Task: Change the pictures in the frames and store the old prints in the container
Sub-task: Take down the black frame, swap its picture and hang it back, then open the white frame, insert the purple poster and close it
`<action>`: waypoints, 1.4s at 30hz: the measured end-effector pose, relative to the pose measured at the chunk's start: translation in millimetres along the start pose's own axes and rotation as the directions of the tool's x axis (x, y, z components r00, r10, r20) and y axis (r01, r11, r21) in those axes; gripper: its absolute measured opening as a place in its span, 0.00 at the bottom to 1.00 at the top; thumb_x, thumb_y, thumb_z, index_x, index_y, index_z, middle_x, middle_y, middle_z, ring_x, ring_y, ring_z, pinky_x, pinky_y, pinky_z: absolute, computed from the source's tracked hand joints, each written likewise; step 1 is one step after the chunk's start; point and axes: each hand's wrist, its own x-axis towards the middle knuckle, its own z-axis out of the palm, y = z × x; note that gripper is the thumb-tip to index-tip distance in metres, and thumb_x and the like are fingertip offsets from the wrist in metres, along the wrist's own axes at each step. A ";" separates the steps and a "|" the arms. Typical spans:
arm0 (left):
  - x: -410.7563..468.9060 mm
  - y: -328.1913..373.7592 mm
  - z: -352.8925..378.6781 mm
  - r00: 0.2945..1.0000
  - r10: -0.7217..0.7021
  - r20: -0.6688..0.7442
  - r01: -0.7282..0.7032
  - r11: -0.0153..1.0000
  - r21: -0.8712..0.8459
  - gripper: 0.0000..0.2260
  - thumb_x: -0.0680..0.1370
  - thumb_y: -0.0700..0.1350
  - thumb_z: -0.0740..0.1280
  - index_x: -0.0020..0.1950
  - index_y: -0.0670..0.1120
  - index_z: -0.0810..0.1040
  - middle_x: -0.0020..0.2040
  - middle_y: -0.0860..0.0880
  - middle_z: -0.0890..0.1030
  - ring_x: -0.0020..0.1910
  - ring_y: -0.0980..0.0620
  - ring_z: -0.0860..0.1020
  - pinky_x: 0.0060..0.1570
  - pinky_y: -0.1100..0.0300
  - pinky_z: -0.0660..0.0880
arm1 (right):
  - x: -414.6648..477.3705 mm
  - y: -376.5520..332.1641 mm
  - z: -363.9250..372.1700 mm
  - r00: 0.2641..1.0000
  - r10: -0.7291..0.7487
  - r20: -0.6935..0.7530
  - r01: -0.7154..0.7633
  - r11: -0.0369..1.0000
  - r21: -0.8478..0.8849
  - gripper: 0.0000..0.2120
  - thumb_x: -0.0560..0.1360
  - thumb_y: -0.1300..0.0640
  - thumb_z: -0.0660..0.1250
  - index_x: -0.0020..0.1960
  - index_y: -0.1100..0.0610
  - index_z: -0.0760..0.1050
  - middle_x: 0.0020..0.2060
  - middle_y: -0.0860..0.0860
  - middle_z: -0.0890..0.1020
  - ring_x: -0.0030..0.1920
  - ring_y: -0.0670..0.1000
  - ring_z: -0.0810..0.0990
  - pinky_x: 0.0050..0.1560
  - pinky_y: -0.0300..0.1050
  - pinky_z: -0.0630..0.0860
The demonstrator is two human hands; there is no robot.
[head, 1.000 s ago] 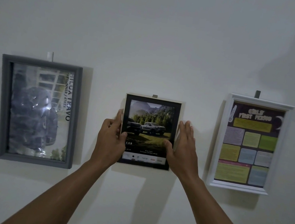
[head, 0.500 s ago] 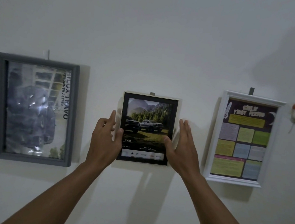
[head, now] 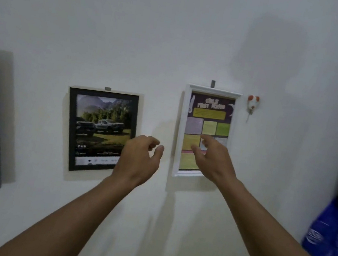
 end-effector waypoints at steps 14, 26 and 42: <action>46.5 39.9 125.3 0.947 -0.305 -0.103 0.306 0.952 -0.001 0.24 0.75 0.44 0.70 0.70 0.47 0.69 0.59 0.46 0.77 0.57 0.47 0.77 0.56 0.53 0.75 | 83.8 151.2 -35.2 0.987 0.146 0.069 -0.156 0.971 0.182 0.29 0.78 0.49 0.68 0.75 0.57 0.64 0.68 0.55 0.75 0.66 0.55 0.75 0.62 0.49 0.73; 55.0 49.4 135.3 0.967 -0.242 -0.081 0.237 0.969 -0.065 0.37 0.76 0.39 0.69 0.78 0.58 0.54 0.51 0.52 0.74 0.46 0.55 0.75 0.44 0.67 0.73 | 99.3 173.3 -13.7 0.998 0.058 0.032 -0.065 0.913 0.402 0.22 0.80 0.62 0.65 0.71 0.48 0.66 0.49 0.44 0.78 0.50 0.48 0.79 0.45 0.40 0.77; -52.6 74.6 -14.2 0.952 -0.306 0.012 0.296 0.911 -0.286 0.32 0.78 0.38 0.67 0.75 0.63 0.59 0.48 0.53 0.76 0.46 0.54 0.78 0.39 0.67 0.77 | -24.2 78.4 -70.8 0.987 -0.059 0.150 -0.024 0.868 0.495 0.28 0.77 0.60 0.69 0.74 0.46 0.65 0.49 0.43 0.79 0.48 0.46 0.81 0.42 0.42 0.80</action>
